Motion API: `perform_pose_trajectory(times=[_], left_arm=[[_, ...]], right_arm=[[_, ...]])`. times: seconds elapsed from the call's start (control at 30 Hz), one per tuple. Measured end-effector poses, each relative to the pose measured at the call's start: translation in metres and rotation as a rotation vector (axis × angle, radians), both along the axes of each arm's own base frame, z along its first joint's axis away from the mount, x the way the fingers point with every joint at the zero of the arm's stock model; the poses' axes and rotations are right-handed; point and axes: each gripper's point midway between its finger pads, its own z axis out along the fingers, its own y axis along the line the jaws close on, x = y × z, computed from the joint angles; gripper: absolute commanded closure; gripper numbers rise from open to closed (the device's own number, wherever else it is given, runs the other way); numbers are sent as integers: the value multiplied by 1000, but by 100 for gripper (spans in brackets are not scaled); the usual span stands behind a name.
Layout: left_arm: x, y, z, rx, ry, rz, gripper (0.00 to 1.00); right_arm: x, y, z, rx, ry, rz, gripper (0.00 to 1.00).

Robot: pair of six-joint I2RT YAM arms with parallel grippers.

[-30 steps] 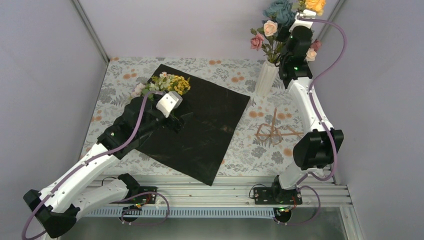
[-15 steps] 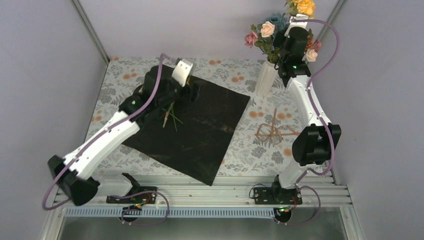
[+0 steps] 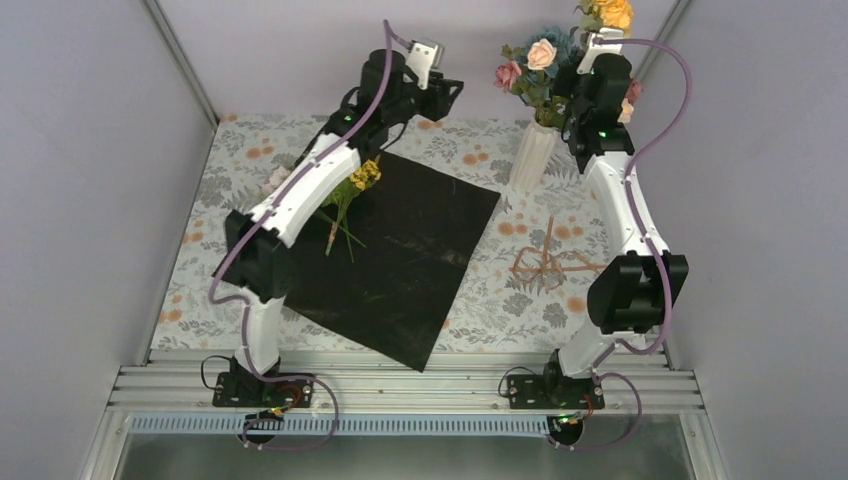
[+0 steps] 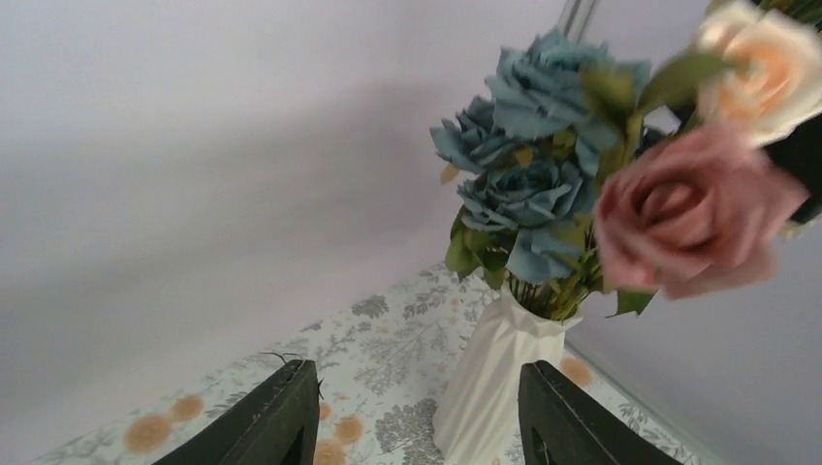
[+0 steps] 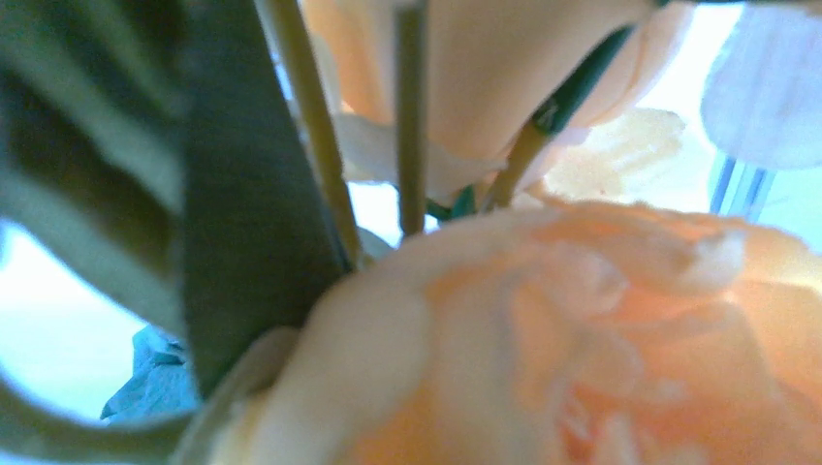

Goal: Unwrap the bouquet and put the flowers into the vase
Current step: Insert the fake flower into the vase.

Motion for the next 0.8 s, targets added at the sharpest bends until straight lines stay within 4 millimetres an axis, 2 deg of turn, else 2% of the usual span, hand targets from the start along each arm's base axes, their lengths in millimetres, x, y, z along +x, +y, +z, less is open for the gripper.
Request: perform_pose_trajectory(times=[0.13, 0.3, 0.4, 0.5, 0.63, 0.7, 0.8], left_arm=[[27, -30, -32, -12, 51, -53, 49], [47, -68, -47, -89, 59, -161, 48], [49, -84, -54, -112, 41, -207, 48], [45, -105, -73, -116, 43, -255, 48], [40, -127, -93, -133, 50, -298, 48], [39, -135, -104, -150, 70, -308, 48], [43, -140, -111, -195, 79, -310, 48]], right_arm=[[-5, 6, 1, -12, 17, 37, 96], [-8, 11, 1, -37, 30, 68, 96], [-8, 11, 0, -47, 36, 71, 96], [-10, 11, 3, -51, 49, 73, 96], [-14, 12, 16, -48, 45, 80, 96], [-15, 15, 25, -45, 27, 93, 96], [-17, 19, 27, -42, 23, 117, 96]])
